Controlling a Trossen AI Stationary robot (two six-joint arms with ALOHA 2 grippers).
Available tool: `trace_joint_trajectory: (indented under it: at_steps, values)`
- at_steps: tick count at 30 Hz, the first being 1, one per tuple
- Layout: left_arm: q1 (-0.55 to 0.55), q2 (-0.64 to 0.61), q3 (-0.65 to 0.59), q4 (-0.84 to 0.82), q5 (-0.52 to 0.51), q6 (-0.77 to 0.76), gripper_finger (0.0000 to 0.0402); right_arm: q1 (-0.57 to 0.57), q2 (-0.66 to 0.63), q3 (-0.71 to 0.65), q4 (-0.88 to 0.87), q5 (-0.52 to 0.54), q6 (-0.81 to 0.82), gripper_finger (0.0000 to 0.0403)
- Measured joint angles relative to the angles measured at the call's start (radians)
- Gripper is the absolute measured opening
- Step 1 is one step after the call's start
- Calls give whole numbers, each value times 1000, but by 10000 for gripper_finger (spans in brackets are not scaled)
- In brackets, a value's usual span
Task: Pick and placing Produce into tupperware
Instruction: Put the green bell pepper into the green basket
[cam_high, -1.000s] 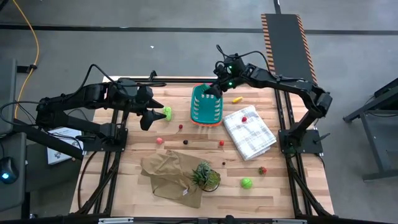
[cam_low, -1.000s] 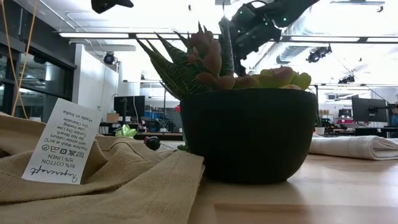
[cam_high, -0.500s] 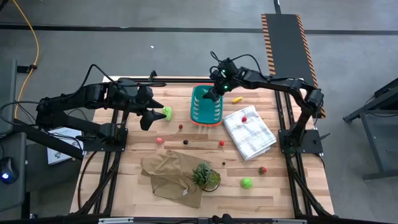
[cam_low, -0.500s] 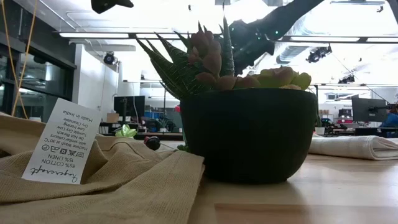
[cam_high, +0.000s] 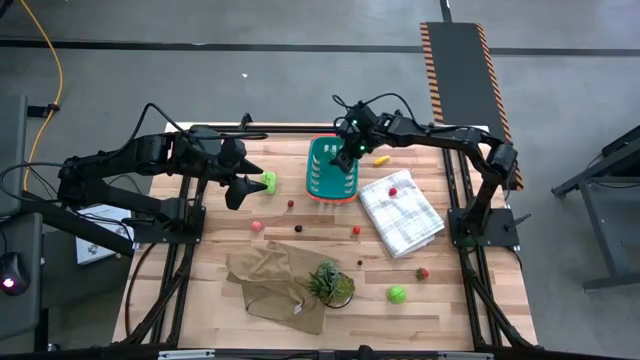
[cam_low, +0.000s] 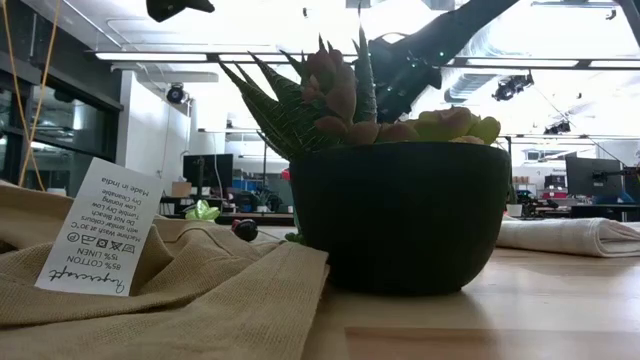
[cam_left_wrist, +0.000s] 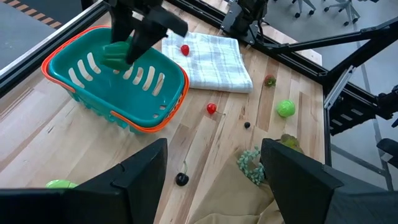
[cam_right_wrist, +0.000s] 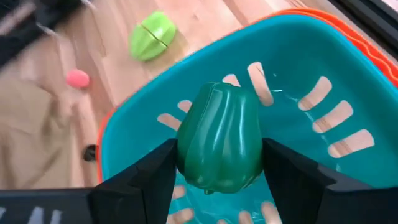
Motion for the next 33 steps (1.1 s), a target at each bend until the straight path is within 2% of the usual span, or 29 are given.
trace_joint_trajectory:
  at_steps: [8,15,26,33]
  values:
    - [0,0,0,0,0,0,248,60,0,0,-30,110,-150,210]
    - [0,0,0,0,0,0,248,80,0,0,-45,156,-213,210]
    - [0,0,0,0,-26,-3,248,80,0,2,-62,161,-226,210]
    - [0,0,0,1,-26,-4,248,80,27,132,-177,183,-260,210]
